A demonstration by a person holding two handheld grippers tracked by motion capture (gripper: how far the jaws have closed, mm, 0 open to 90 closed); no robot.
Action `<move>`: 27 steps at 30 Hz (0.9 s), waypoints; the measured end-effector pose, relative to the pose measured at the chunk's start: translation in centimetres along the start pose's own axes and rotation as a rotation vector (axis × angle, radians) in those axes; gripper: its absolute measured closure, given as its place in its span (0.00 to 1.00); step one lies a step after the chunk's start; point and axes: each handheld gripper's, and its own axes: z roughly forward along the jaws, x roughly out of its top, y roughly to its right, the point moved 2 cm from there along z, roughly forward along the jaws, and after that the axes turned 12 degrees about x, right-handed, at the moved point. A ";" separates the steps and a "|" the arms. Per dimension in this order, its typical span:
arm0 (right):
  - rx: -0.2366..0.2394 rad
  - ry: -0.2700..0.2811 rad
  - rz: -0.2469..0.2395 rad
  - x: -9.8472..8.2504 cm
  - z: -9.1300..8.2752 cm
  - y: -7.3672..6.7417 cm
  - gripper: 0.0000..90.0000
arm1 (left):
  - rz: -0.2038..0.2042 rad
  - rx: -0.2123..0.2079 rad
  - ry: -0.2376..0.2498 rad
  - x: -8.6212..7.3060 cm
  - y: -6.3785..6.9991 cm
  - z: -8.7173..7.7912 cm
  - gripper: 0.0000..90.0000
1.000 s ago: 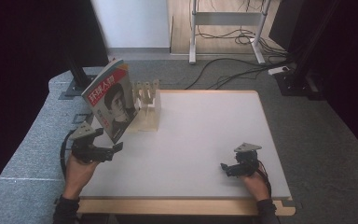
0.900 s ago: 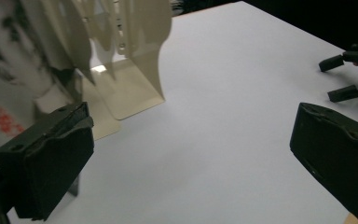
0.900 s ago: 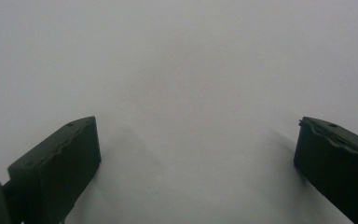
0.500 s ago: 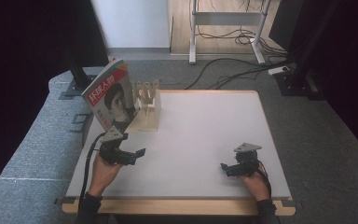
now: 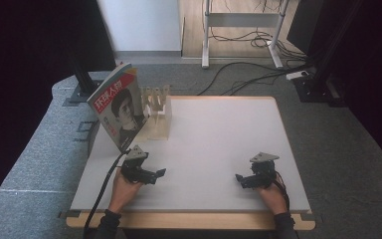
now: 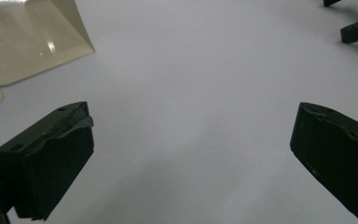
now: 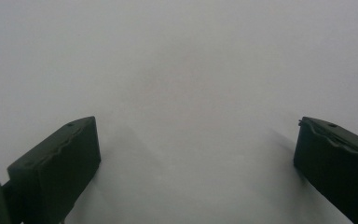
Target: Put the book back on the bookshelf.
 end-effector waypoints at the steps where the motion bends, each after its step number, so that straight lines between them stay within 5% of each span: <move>1: 0.000 0.000 0.000 0.0 0.0 0.0 0.00 | 0.000 0.001 -0.009 -0.3 0.1 0.3 0.00; 12: 0.000 0.000 0.000 0.0 0.0 0.0 0.00 | 0.028 0.043 -0.093 -1.7 0.7 2.2 0.00; 15: 0.000 0.000 -0.001 0.0 0.0 0.0 0.00 | 0.073 0.093 -0.164 -1.6 1.3 3.0 0.00; 27: 0.000 0.003 0.000 -0.1 0.0 0.0 0.00 | 0.083 0.103 -0.165 -1.7 1.4 3.0 0.00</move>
